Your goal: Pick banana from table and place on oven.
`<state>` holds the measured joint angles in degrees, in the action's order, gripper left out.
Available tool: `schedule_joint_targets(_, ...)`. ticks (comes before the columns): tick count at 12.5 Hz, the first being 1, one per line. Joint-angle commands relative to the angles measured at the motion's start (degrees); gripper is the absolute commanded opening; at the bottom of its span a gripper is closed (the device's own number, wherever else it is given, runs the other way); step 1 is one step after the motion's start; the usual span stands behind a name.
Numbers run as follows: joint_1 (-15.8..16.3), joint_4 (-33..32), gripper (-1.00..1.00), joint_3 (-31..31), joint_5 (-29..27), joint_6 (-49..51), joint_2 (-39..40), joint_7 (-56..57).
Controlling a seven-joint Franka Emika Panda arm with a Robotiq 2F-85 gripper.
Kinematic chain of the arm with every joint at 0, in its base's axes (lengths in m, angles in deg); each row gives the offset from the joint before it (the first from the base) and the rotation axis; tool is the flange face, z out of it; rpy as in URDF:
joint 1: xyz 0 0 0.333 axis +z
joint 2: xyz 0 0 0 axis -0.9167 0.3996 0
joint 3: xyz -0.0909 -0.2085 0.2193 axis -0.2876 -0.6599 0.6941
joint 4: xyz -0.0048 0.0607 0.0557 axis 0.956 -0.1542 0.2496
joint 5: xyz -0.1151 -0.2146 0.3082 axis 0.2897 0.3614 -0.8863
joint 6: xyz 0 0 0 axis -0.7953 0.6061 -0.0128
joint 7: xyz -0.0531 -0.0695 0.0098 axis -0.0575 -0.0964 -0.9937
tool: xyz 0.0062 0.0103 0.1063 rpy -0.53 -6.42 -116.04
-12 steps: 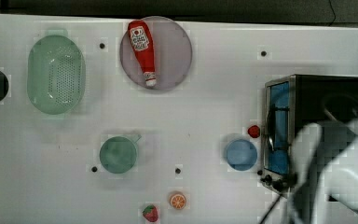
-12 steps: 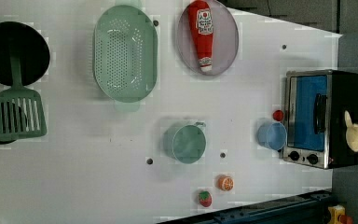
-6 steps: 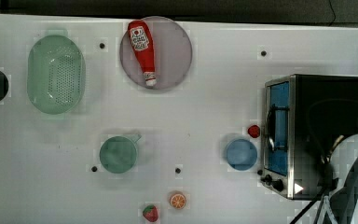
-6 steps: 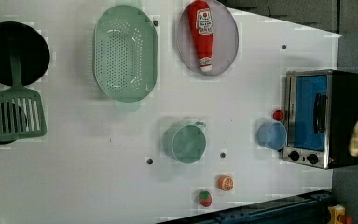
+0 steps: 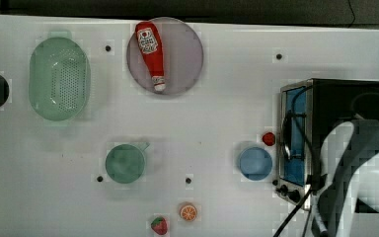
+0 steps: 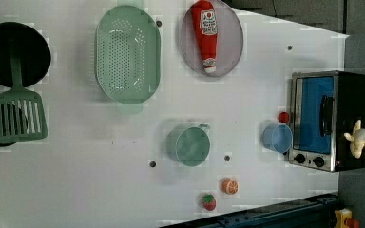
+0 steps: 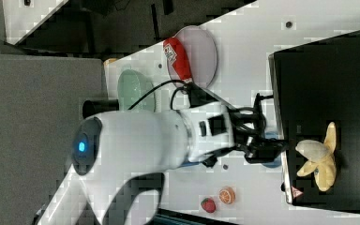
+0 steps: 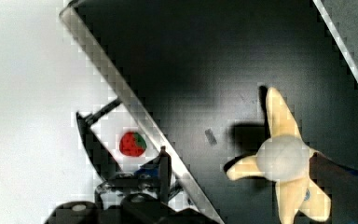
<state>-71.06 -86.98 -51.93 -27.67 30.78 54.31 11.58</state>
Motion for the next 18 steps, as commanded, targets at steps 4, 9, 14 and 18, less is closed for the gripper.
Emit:
schedule_joint_targets(4, 4.71, 4.19, 1.00, 7.58, -0.95, 13.15, -11.50, -15.92)
schedule_joint_targets(9, 5.52, 4.08, 1.00, 22.07, -0.76, 24.98, -20.14, -44.24)
schedule_joint_targets(14, 5.52, 3.00, 1.00, 29.30, -0.76, 26.96, -24.28, -50.99)
schedule_joint_targets(18, 5.52, 1.96, 1.00, 29.82, -0.76, 27.22, -24.57, -50.99)
